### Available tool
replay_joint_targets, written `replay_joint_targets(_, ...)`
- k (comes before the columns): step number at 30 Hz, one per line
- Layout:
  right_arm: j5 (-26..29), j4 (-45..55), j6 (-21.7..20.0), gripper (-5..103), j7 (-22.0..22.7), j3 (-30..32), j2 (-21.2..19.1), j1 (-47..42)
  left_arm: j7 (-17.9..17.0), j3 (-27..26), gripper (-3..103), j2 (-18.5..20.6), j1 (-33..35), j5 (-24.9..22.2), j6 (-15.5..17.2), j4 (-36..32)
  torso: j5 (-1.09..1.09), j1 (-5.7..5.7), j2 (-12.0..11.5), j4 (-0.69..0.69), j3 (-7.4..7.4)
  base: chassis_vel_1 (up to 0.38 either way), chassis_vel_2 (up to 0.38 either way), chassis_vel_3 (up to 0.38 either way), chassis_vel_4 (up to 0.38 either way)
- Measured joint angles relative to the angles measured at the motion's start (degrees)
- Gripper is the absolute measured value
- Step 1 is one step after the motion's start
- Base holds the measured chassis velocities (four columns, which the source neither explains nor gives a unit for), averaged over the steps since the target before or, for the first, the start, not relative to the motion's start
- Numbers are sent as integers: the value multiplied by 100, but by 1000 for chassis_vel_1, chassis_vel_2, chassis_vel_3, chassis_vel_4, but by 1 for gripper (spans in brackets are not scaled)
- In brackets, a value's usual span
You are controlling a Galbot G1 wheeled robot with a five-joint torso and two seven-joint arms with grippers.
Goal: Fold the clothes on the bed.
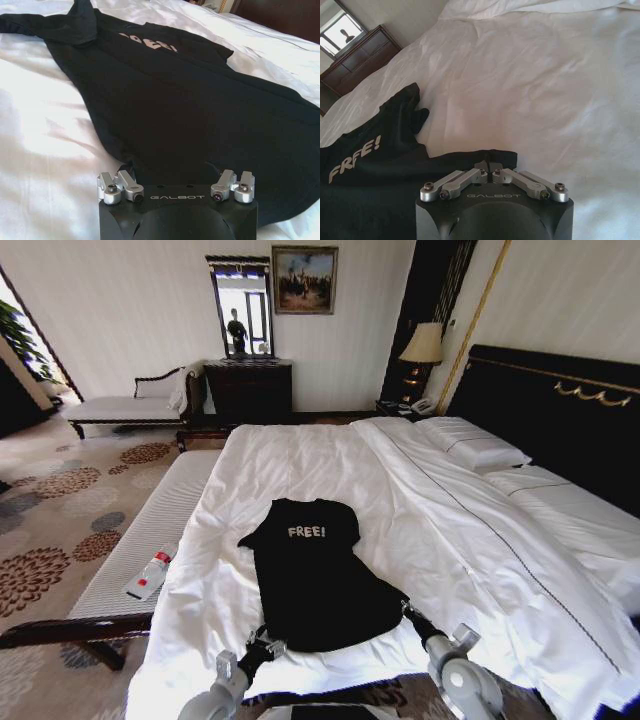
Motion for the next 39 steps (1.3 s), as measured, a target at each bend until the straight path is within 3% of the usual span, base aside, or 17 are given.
replay_joint_targets(9,34,37,-19,0,28,8,-2,42,-49,411,75,-75,-272,-34,45,84,-1,0,0,2,0,0,0,0,0)
replay_joint_targets(24,7,21,-27,0,57,-63,39,122,4,276,75,337,424,-65,179,-652,0,0,0,2,0,0,0,0,0)
replay_joint_targets(39,6,110,-11,0,57,-38,28,94,52,131,75,148,705,162,151,-619,0,0,-1,2,0,0,0,0,0)
